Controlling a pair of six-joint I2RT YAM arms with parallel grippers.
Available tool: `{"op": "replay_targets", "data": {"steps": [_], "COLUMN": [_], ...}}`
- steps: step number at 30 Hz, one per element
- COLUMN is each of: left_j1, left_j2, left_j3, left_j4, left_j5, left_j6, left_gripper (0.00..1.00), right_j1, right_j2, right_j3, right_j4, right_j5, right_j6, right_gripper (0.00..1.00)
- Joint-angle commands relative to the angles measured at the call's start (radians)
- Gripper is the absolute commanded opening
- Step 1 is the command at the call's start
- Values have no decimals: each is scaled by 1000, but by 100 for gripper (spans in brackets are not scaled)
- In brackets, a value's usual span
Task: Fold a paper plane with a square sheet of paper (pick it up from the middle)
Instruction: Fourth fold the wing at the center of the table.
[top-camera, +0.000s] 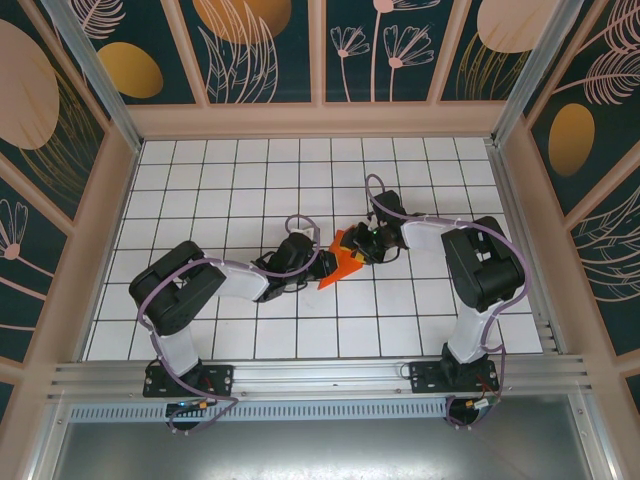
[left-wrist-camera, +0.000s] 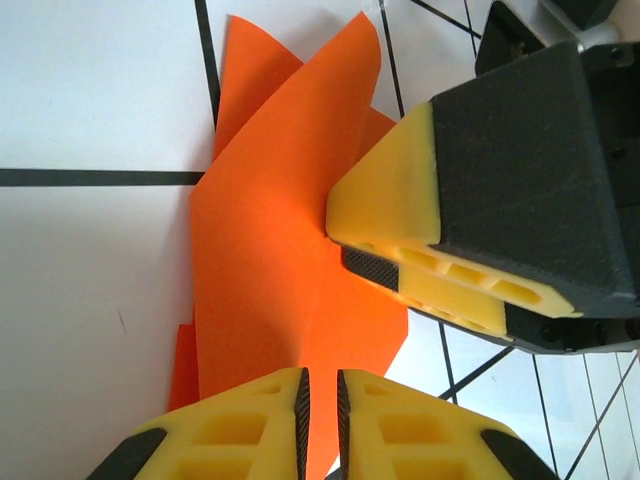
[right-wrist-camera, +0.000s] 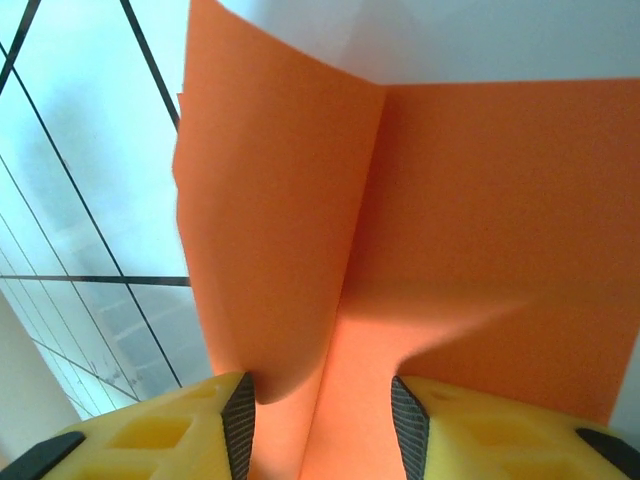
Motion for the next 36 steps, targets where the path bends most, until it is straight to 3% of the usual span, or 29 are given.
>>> {"op": "replay_targets", "data": {"steps": [1, 15, 36], "left_j1": [-1, 3, 11], "left_j2": [10, 23, 54], "left_j3": [25, 35, 49], "left_j4": [-27, -39, -60], "left_j5": [-14, -19, -26], "left_j6": [22, 20, 13], "left_gripper": [19, 18, 16], "right_j1": [-7, -7, -7], "right_j2": [110, 120, 143], "right_j3": [-71, -74, -73], "right_j4": [-120, -131, -147], "right_j5": [250, 269, 279], "right_j6": [0, 11, 21], "right_gripper": [44, 33, 31]}}
